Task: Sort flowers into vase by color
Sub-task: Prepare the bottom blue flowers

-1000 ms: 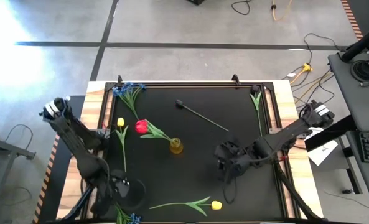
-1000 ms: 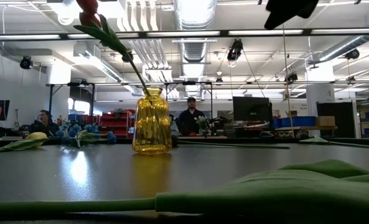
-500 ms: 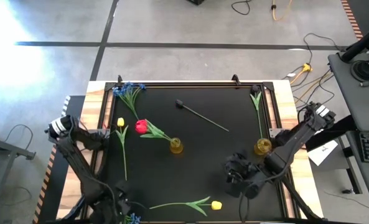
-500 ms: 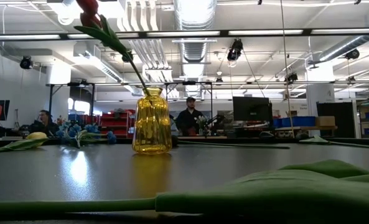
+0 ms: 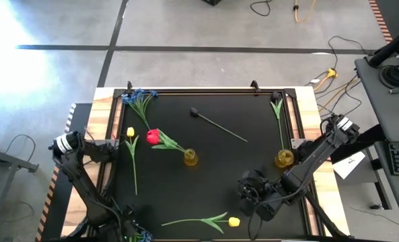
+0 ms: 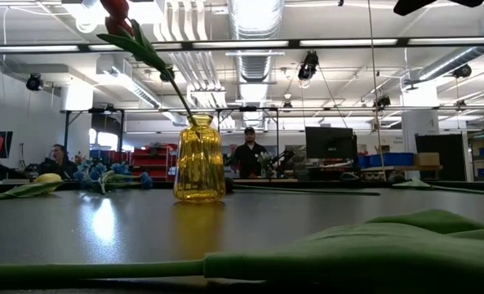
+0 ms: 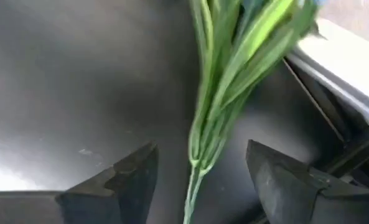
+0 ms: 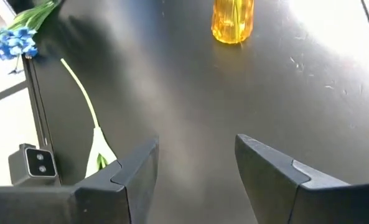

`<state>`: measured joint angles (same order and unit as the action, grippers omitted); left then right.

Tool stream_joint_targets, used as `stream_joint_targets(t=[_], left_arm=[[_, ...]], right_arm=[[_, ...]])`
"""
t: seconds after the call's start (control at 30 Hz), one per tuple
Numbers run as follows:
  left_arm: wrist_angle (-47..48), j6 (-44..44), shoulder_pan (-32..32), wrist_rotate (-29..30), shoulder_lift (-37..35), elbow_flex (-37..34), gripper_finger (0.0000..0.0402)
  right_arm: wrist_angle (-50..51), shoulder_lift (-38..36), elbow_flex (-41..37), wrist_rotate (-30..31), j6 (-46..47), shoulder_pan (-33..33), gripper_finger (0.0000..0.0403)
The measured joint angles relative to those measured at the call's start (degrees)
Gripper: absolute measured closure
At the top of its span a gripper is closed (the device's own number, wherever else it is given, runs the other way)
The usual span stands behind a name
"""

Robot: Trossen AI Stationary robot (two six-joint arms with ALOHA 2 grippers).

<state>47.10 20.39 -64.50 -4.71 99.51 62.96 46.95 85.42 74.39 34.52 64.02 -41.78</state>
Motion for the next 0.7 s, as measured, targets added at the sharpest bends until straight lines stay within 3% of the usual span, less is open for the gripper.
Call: stream_joint_targets(t=[0.2,0.43,0.7], left_arm=[[-1.8,-3.6,0.0,-0.6,3.0,-1.1,0.0243],[-0.8,-2.1,2.3,0.7,2.9,-1.3,0.0388],[3.8,5.9,2.6,4.1,-5.7,-0.9,0.04]], right_arm=[[-0.8,1.7,1.1,-0.2,4.0,-1.5,0.0199],[-0.9,2.0,3.1,-5.3,5.4,-1.8,0.0199],[-0.9,1.6,3.2,-7.6,6.6,-1.8,0.0199]])
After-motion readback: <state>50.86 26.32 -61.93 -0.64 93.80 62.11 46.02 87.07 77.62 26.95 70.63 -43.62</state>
